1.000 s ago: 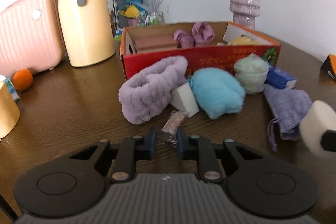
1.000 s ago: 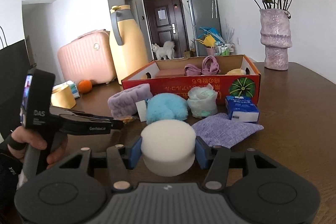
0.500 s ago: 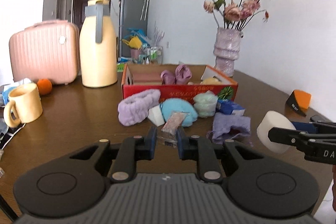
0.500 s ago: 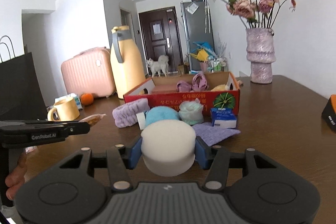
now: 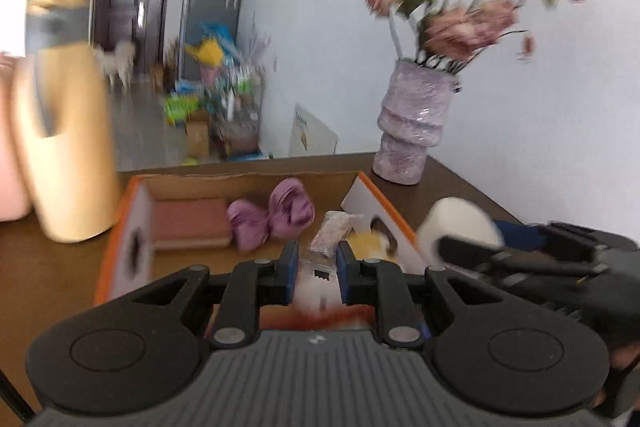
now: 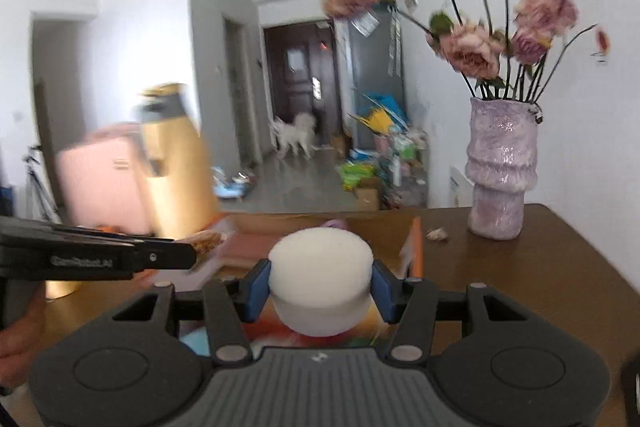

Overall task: Organize soft objects
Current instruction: 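Open the right tool to drop the white sponge into the box, then move both open tools back toward the pile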

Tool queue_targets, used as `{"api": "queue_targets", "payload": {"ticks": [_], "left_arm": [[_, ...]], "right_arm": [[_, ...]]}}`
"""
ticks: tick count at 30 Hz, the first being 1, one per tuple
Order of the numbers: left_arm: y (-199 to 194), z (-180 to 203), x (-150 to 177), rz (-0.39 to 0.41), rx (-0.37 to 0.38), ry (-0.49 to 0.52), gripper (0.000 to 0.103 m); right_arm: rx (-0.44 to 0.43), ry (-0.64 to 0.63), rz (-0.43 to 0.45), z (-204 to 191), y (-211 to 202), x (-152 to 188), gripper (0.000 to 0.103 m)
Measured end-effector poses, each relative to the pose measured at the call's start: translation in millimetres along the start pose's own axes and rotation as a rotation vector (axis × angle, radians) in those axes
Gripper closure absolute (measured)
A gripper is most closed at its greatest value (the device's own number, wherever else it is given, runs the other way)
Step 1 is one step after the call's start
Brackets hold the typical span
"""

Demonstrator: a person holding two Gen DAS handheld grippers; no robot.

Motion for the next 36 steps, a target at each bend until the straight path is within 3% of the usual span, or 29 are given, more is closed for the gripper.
{"api": "queue_targets", "payload": {"ticks": [2,5,9,10,12,14,15,17,24,29,34,36], "left_arm": [[53,3,-28,-0.034,-0.036,-0.024,0.083],[120,7,-55,-0.095,-0.031,-0.051,0.083],[192,6,-66,-0.159,-0.056,-0.07,0.081],[205,4,-67,-0.155,-0.07,-0.07,0.078],[223,-2,-64,-0.16,-0.083,-0.079,0.057],[235,-9,-61,-0.188,-0.079,-0.082,0.055],[236,-11,-61,-0.189,-0.081,-0.071,0.055],[229,-15,-63,-0.169,-0.076,-0.056,0.055],[161,-15,-85,-0.104,-0.095,-0.014,0.047],[70,-21,-95,-0.009,-0.139,0.061,0.034],[-22,-34,-78,0.068,-0.218,0.135,0.029],[-59,-40,-69,0.134,-0.233,0.131,0.021]], "right_arm": [[0.025,-0.025,-0.066,18,53,-11,0.051],[0.028,-0.045,-0.157,35,119,-13,0.051],[0.036,-0.09,-0.217,40,178,-7,0.05],[0.036,-0.108,-0.229,40,190,-4,0.049],[0.05,-0.135,-0.247,41,206,-1,0.045],[0.076,-0.149,-0.251,42,210,-3,0.042],[0.094,-0.152,-0.227,43,208,-6,0.032],[0.112,-0.156,-0.206,44,203,-11,0.026],[0.138,-0.144,-0.158,56,147,-41,0.026],[0.17,-0.17,-0.133,61,78,-64,0.026],[0.163,-0.167,-0.114,57,7,-61,0.023],[0.165,-0.147,-0.091,52,-17,-61,0.021]]}}
Point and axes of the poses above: each gripper's, at about its wrist camera, not at the fingertips, and y roughly the way its jaws point, z to its right, x to its underside, the point moved 7 cm from there along y, roughly the way its jaws point, and after that the axes turned 12 degrees about -y, right-handed, at the moved point
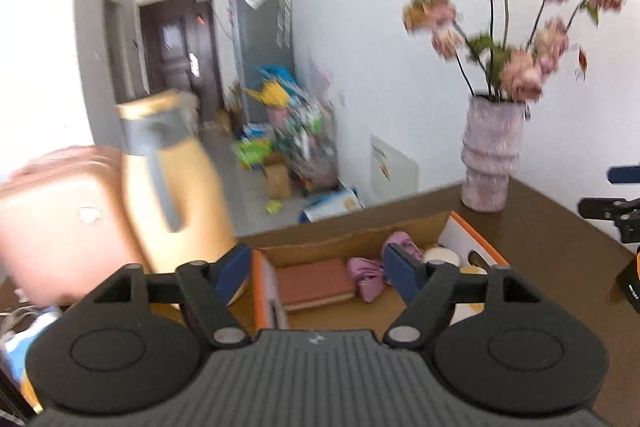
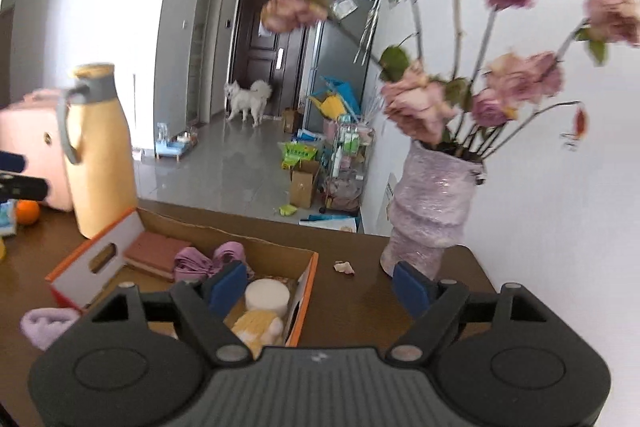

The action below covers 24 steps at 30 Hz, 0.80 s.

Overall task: Organize soft objects
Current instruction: 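Move both open tools back toward the pile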

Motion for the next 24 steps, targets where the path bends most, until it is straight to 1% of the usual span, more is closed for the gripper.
{"api": "queue_targets", "payload": {"ticks": [2,3,7,11,13,14,15,17,21,22,24], "left_arm": [[-28,-10,5,0.056,-0.024,-0.025,0.018],[-38,-13,8,0.07,-0.033,-0.041,0.018],[-71,-16,13,0.069,-0.04,-0.033,0.018],[-108,-21,21,0.129,-0.049,-0.039,0.016],[-128,-26,37,0.174,-0.046,-0.046,0.012],[-135,-28,46,0.186,-0.031,-0.054,0.012],[-141,-29,57,0.186,-0.014,-0.066,0.012],[-153,-29,84,0.18,-0.006,-0.084,0.012],[-178,-23,135,0.207,-0.006,-0.055,0.012],[-186,-22,151,0.206,0.003,-0.059,0.012],[-196,-22,173,0.193,0.026,-0.092,0.012]], "right_arm": [[-0.014,0.025,0.019,-4,-22,4,0.02],[-0.021,0.03,0.026,-7,-30,5,0.02],[-0.029,0.034,0.066,-25,-66,4,0.02],[-0.015,0.036,0.126,-39,-96,6,0.019],[0.0,0.056,0.15,-48,-114,23,0.019],[0.0,0.062,0.165,-53,-121,31,0.019],[-0.006,0.069,0.176,-61,-129,44,0.019],[-0.017,0.079,0.183,-76,-143,69,0.019],[-0.054,0.104,0.172,-111,-165,122,0.019],[-0.063,0.093,0.161,-121,-169,134,0.019],[-0.088,0.114,0.144,-138,-178,156,0.019]]}}
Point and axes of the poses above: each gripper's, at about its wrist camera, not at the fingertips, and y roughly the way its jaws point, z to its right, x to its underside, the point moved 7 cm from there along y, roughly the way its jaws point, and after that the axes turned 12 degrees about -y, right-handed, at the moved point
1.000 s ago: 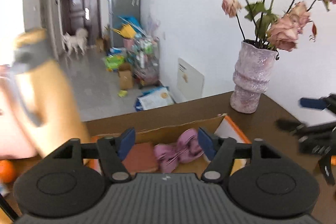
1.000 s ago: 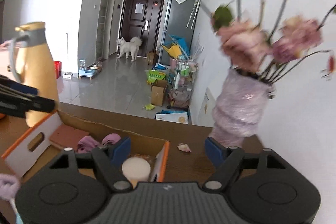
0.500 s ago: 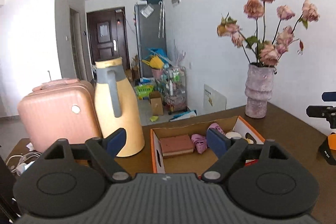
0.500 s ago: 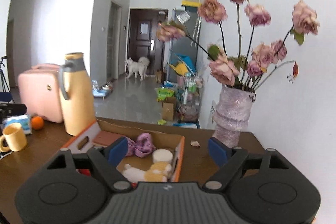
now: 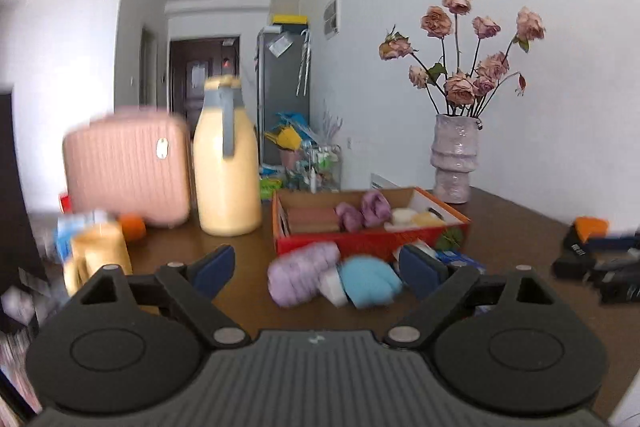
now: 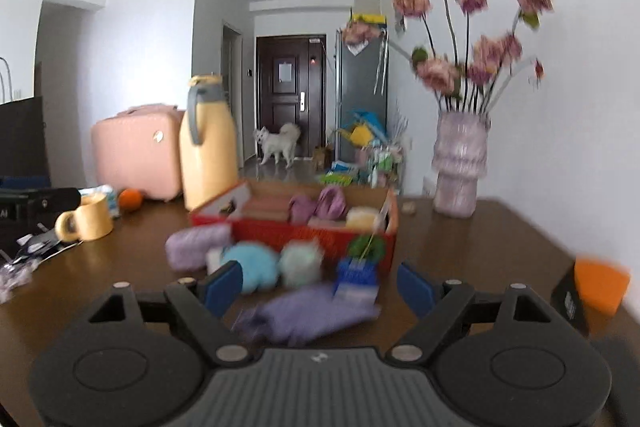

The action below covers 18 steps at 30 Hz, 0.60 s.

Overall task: Organize soft objects
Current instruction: 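Move both open tools back toward the pile, then grasp the lavender fuzzy headband with the left tool while the right tool grips it too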

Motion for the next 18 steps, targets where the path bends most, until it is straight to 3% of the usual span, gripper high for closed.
{"api": "queue_targets", "payload": {"ticks": [4,8,13,18], "left_arm": [[-20,-12,43,-0.056,-0.034,-0.111,0.013],[-23,-14,66,-0.111,-0.042,-0.06,0.014],[1,-27,57,-0.108,-0.027,-0.123,0.019],[58,-51,46,-0.163,-0.048,-0.19,0.029]], "right_arm": [[-0.044,0.057,-0.041,-20,-15,35,0.019],[-0.067,0.081,-0.09,-26,-19,51,0.019],[-0.07,0.114,-0.068,-25,0,33,0.02],[-0.147,0.1,-0.057,-37,60,-2,0.027]]}}
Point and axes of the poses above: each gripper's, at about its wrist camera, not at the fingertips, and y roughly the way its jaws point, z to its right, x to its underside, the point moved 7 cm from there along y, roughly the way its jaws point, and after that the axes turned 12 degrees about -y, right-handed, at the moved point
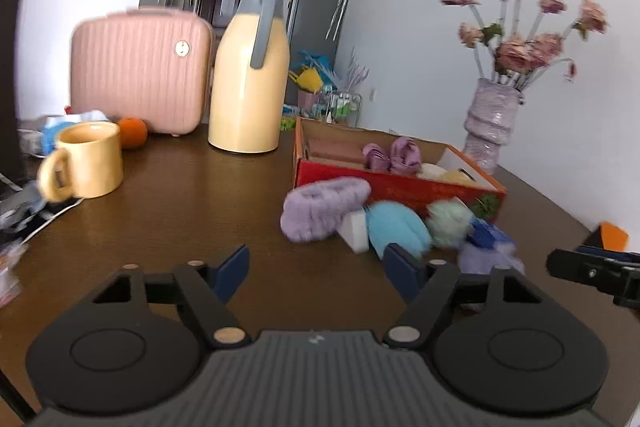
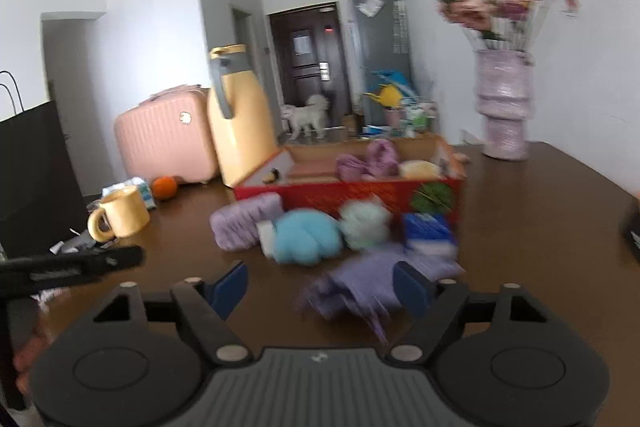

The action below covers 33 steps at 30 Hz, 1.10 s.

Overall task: Organize soft objects
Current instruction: 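Grasp the lavender fuzzy headband with the left tool while the right tool grips it too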

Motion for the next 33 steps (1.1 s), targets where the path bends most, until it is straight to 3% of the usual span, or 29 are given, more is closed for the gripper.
{"api": "queue_targets", "payload": {"ticks": [4,7,10,11,13,15,18,25,28,33], "left_arm": [[73,-14,-36,-0.091,0.032,-0.056,0.035],[126,-28,-54,-0.153,0.028,-0.129,0.037],[155,-43,-53,-0.191,0.006,-0.197,0.043],[160,-48,-50,-0.2,0.015,-0.23,0.051],[166,-58,-45,-0.227,0.033,-0.304,0.062],[167,-66,-46,-0.22,0.068,-0.38,0.08],[169,-63,-47,-0.228,0.134,-0.39,0.09],[158,-46,-45,-0.176,0.112,-0.298,0.096],[125,-37,-54,-0.097,0.105,-0.258,0.097],[40,-4,-43,0.013,0.246,-0.186,0.096]], "right_arm": [[-0.078,-0.012,-0.001,-8,83,-44,0.03],[-0.13,0.039,-0.074,-11,155,-61,0.038],[-0.142,0.054,-0.131,-14,205,-64,0.043],[-0.143,0.054,-0.138,-16,219,-63,0.047],[-0.156,0.082,-0.152,-17,238,-56,0.063],[-0.177,0.097,-0.185,-21,249,-46,0.091],[-0.164,0.038,-0.157,-30,247,-41,0.094],[-0.17,0.006,-0.101,-40,229,-52,0.098],[-0.187,0.004,-0.012,-47,189,-66,0.098],[-0.176,-0.103,0.115,-63,96,-68,0.098]]}}
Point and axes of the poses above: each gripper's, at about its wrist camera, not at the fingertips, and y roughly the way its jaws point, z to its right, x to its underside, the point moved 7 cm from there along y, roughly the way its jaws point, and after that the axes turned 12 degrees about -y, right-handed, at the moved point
